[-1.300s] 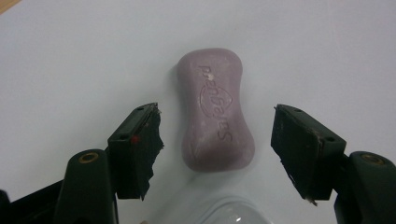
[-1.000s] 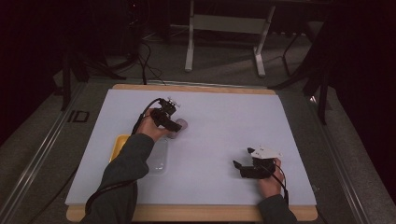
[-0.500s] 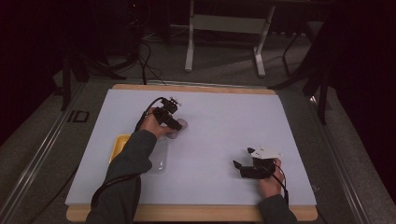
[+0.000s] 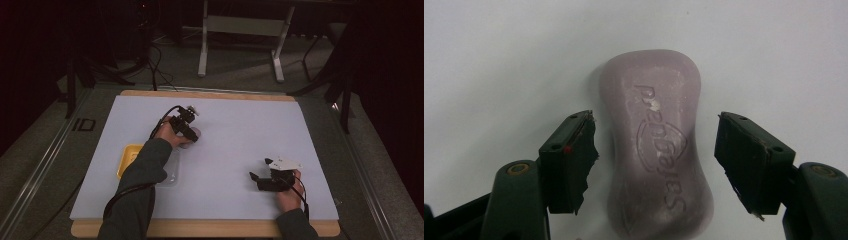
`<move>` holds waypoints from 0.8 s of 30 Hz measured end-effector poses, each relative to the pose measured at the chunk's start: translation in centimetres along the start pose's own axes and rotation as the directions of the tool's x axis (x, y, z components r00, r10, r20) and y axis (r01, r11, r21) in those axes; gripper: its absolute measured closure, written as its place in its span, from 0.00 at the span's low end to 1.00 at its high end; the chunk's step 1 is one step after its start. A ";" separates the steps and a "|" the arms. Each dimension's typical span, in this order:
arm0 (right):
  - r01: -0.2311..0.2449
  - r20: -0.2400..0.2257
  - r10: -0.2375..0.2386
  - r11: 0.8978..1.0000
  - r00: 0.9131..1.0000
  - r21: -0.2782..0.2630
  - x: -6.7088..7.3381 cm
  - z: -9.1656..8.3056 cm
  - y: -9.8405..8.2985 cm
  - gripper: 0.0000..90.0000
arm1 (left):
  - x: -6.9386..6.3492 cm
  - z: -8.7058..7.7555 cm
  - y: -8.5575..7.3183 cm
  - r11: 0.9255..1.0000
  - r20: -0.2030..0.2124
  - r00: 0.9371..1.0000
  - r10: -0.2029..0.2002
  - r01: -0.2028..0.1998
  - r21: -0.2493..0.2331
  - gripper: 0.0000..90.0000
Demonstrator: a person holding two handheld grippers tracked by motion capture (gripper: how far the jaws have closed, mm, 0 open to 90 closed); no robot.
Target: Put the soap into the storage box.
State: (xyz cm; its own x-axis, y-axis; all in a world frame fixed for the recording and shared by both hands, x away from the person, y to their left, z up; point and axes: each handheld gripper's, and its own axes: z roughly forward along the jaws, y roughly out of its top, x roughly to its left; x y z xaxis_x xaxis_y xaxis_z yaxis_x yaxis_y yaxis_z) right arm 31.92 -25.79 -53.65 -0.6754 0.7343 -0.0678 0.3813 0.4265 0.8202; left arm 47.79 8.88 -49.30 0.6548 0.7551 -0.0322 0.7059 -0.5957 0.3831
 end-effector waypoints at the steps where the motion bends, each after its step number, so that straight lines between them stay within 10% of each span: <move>1: 0.001 0.000 -0.001 1.000 1.000 0.000 0.0 0.0 0.0 0.20 | 0.0 0.1 0.1 1.000 -0.003 1.000 -0.001 0.001 0.006 0.37; 24: -0.003 -0.001 0.003 1.000 1.000 0.004 0.0 0.0 0.0 0.20 | 0.4 1.3 1.4 0.987 0.009 0.999 -0.048 0.046 0.151 0.51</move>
State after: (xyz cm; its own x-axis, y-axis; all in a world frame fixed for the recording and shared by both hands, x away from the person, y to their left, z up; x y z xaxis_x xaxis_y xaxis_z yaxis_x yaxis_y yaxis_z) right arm 31.92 -25.77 -53.66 -0.6751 0.7349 -0.0642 0.3858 0.4259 0.8184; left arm 49.35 8.00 -50.02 0.6223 0.7805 -0.0591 0.7682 -0.5945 0.2375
